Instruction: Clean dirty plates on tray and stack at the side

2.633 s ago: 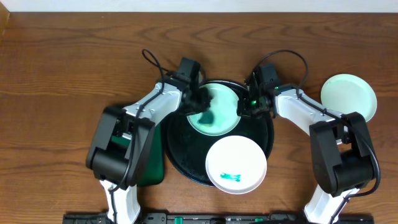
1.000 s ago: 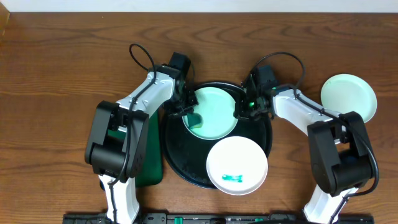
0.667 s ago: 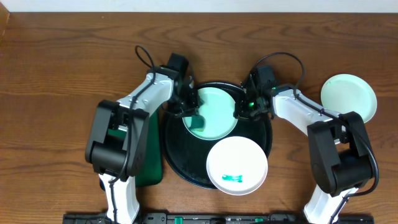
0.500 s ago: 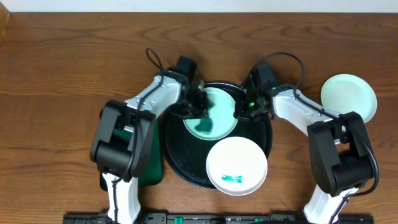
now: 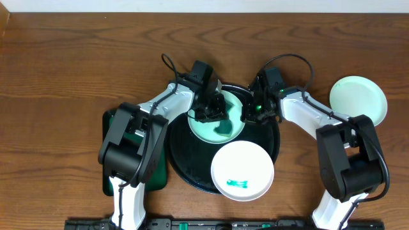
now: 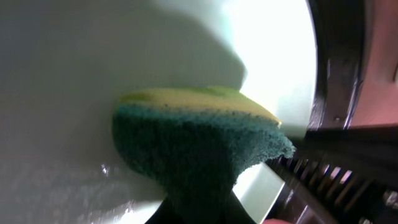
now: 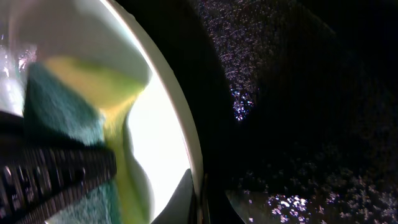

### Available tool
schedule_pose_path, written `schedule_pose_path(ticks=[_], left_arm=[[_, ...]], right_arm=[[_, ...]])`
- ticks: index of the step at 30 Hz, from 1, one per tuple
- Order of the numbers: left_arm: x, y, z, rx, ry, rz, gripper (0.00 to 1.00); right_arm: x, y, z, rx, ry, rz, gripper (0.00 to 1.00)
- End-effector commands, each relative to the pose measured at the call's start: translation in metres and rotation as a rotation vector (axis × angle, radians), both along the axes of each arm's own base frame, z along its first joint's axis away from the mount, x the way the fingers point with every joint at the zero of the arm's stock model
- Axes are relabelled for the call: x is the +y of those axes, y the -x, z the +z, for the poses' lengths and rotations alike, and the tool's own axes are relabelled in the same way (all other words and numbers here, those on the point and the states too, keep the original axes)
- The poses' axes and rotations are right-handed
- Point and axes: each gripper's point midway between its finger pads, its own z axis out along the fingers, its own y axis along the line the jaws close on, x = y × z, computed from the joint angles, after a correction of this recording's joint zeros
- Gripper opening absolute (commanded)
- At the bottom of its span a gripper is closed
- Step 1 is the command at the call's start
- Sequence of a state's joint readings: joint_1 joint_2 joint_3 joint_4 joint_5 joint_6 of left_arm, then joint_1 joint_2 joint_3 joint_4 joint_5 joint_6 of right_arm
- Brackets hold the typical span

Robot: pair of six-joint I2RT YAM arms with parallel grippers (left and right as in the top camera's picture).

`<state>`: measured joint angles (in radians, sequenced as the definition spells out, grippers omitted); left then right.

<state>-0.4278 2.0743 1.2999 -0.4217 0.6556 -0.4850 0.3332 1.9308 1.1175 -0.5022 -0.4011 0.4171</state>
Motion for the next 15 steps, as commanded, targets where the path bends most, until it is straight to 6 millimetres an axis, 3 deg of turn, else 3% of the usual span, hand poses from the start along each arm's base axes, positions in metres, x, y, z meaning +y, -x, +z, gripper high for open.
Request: schedule_pose_path(ticks=[1,6,9,15], left_arm=[[0.036,-0.029,-0.032,-0.040,-0.142,0.127,0.07],[0.083,-0.055,-0.039,-0.079,-0.245,0.244,0.07],[0.111,-0.059,-0.042,-0.061,-0.290,0.301,0.07],[0.168,-0.033,-0.055,0.066,-0.475,0.360,0.07]], right_arm=[[-0.014,0.028,-0.032,0.107,0.078,0.006,0.01],[-0.014,0.028,-0.032,0.108,0.079,0.005,0.01],[-0.015,0.028,-0.032,0.107,0.081,0.004,0.01],[-0.020,0.028,-0.034,0.112,0.103,-0.006,0.01]])
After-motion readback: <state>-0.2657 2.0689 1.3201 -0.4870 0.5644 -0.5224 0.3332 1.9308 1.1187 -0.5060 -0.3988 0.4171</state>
